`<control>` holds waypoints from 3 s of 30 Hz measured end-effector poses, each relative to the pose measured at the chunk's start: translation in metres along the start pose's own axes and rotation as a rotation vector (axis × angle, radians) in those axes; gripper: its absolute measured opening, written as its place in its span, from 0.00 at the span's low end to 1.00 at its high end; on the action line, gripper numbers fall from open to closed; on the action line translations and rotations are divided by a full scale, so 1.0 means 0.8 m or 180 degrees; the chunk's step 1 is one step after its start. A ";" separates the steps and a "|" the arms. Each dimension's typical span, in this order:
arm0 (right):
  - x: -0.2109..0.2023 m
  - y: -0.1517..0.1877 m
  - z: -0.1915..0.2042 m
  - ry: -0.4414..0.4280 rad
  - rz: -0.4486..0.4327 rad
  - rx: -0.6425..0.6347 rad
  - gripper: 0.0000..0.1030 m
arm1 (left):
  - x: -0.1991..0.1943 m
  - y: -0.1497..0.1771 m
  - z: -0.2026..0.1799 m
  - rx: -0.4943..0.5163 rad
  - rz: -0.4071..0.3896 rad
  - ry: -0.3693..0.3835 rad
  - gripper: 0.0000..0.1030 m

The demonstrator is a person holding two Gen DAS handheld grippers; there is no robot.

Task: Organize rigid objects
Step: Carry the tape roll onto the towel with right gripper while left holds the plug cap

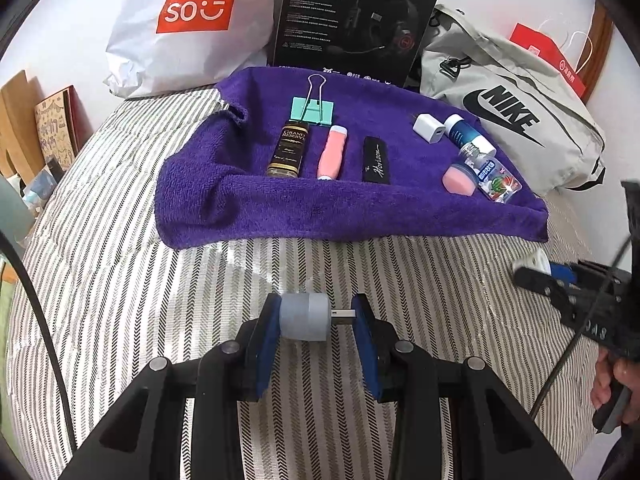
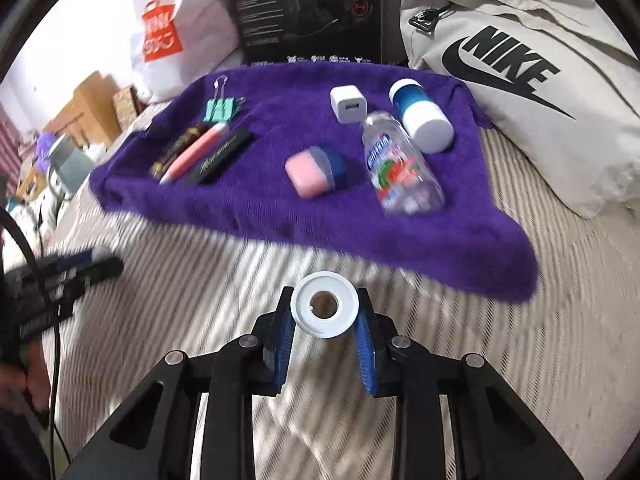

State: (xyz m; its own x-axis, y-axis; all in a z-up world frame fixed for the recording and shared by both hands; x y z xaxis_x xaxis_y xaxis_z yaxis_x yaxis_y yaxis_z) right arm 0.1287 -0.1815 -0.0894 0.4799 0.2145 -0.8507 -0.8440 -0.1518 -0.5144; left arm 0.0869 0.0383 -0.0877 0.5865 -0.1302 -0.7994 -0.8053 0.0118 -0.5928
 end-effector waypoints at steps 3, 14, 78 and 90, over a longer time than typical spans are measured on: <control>-0.004 0.012 -0.001 0.0121 -0.0008 -0.0110 0.27 | 0.000 -0.001 -0.002 0.0001 0.0007 0.0004 0.33; -0.002 0.021 -0.006 0.0093 -0.0081 -0.0065 0.28 | 0.008 0.002 -0.013 0.0159 0.0036 -0.0124 0.33; 0.112 -0.171 0.035 -0.0003 0.0007 -0.0351 0.28 | -0.003 -0.060 0.052 -0.0123 -0.0115 0.0027 0.33; 0.106 -0.166 0.038 -0.0115 0.0050 -0.0412 0.45 | -0.008 -0.059 0.054 -0.0135 -0.0124 0.0007 0.33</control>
State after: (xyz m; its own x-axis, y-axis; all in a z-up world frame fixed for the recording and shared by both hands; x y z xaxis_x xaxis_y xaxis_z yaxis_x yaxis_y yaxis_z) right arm 0.2745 -0.1142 -0.0898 0.4561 0.2454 -0.8554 -0.8122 -0.2780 -0.5128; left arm 0.1245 0.0812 -0.0588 0.6173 -0.1319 -0.7756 -0.7848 -0.0354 -0.6187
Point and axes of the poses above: each gripper's, at about its wrist camera, not at the fingertips, and x roughly the way its jaws point, z to its left, y to its underside, the point moved 2 cm from there along x, roughly the way its jaws point, and after that the axes turned 6 degrees about x, right-handed, at the moved point
